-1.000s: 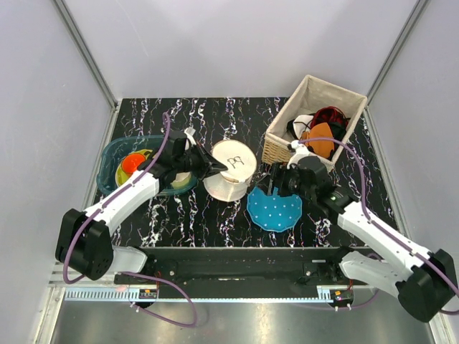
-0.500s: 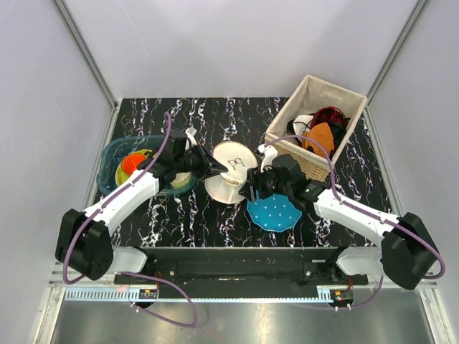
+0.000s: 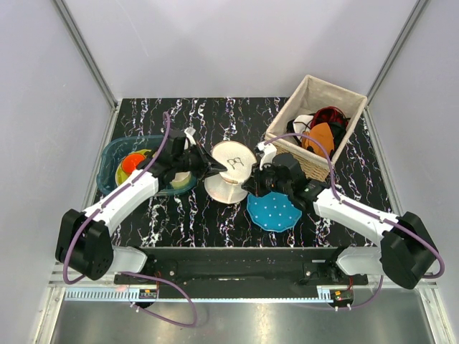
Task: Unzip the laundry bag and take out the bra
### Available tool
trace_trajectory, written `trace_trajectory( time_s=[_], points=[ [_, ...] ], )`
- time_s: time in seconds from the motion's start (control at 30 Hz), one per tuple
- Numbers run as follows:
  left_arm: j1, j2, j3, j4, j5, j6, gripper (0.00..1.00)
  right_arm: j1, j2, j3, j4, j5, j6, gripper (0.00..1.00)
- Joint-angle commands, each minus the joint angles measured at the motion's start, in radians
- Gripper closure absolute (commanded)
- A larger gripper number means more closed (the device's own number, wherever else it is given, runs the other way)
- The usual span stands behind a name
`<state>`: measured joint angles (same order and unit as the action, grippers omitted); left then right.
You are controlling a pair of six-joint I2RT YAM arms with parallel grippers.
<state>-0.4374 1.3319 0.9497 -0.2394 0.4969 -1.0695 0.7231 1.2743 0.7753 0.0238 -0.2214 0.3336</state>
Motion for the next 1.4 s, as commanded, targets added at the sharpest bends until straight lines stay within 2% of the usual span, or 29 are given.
trace_trajectory(
  time_s=[0.0, 0.07, 0.2, 0.3, 0.37, 0.43, 0.5, 0.6, 0.63, 0.67, 0.7, 0.77, 0.8, 0.83, 0.97, 1.0, 1.13, 1.23, 1.37],
  points=[
    [0.009, -0.007, 0.058, 0.043, 0.025, 0.014, 1.00, 0.007, -0.044, -0.010, 0.028, 0.037, -0.010, 0.93],
    [0.019, -0.008, 0.064, 0.035, 0.029, 0.019, 1.00, 0.007, -0.064, -0.027, 0.016, 0.071, -0.005, 1.00],
    [0.048, -0.011, 0.078, -0.003, 0.035, 0.051, 1.00, 0.007, -0.122, -0.060, -0.074, 0.180, -0.042, 1.00],
    [0.084, -0.011, 0.098, -0.034, 0.040, 0.083, 1.00, 0.006, -0.238, -0.116, -0.120, 0.280, -0.070, 1.00],
    [0.100, 0.004, 0.132, -0.044, 0.040, 0.108, 1.00, 0.007, -0.274, -0.139, -0.140, 0.272, -0.068, 1.00],
    [0.101, 0.065, 0.202, -0.069, 0.042, 0.144, 1.00, 0.006, -0.282, -0.128, -0.145, 0.190, -0.039, 1.00],
    [0.101, 0.127, 0.254, -0.075, 0.048, 0.167, 1.00, 0.009, -0.245, -0.093, -0.131, 0.078, 0.022, 1.00],
    [0.101, 0.252, 0.392, -0.148, -0.015, 0.230, 1.00, 0.027, -0.179, -0.053, -0.059, 0.024, 0.122, 1.00],
    [0.101, 0.312, 0.421, -0.199, -0.020, 0.262, 0.98, 0.036, -0.161, -0.039, -0.056, 0.030, 0.145, 1.00],
    [0.101, 0.334, 0.444, -0.225, -0.008, 0.275, 0.89, 0.041, -0.139, -0.001, -0.068, 0.031, 0.165, 1.00],
    [0.098, 0.348, 0.477, -0.253, 0.009, 0.293, 0.69, 0.042, -0.100, 0.018, -0.077, 0.027, 0.197, 1.00],
    [0.089, 0.325, 0.486, -0.270, 0.017, 0.315, 0.41, 0.042, -0.066, 0.059, -0.099, 0.028, 0.240, 1.00],
    [0.086, 0.305, 0.492, -0.302, -0.001, 0.339, 0.31, 0.044, -0.038, 0.067, -0.097, 0.028, 0.252, 1.00],
    [0.082, 0.285, 0.495, -0.323, -0.033, 0.350, 0.15, 0.044, -0.029, 0.070, -0.084, 0.027, 0.266, 1.00],
    [0.077, 0.103, 0.445, -0.374, -0.089, 0.352, 0.10, 0.045, 0.011, 0.071, -0.055, 0.043, 0.308, 1.00],
    [0.071, 0.034, 0.360, -0.373, -0.095, 0.321, 0.07, 0.045, 0.025, 0.067, -0.047, 0.050, 0.315, 1.00],
    [0.034, -0.106, 0.161, -0.278, -0.057, 0.179, 0.07, 0.045, 0.043, 0.067, -0.033, 0.039, 0.326, 1.00],
    [0.008, -0.155, 0.032, -0.177, -0.047, 0.094, 0.06, 0.045, 0.046, 0.068, -0.038, 0.040, 0.328, 1.00],
    [-0.001, -0.097, 0.020, -0.143, -0.044, 0.091, 0.08, 0.044, 0.040, 0.067, -0.042, 0.037, 0.324, 1.00]
  ],
)
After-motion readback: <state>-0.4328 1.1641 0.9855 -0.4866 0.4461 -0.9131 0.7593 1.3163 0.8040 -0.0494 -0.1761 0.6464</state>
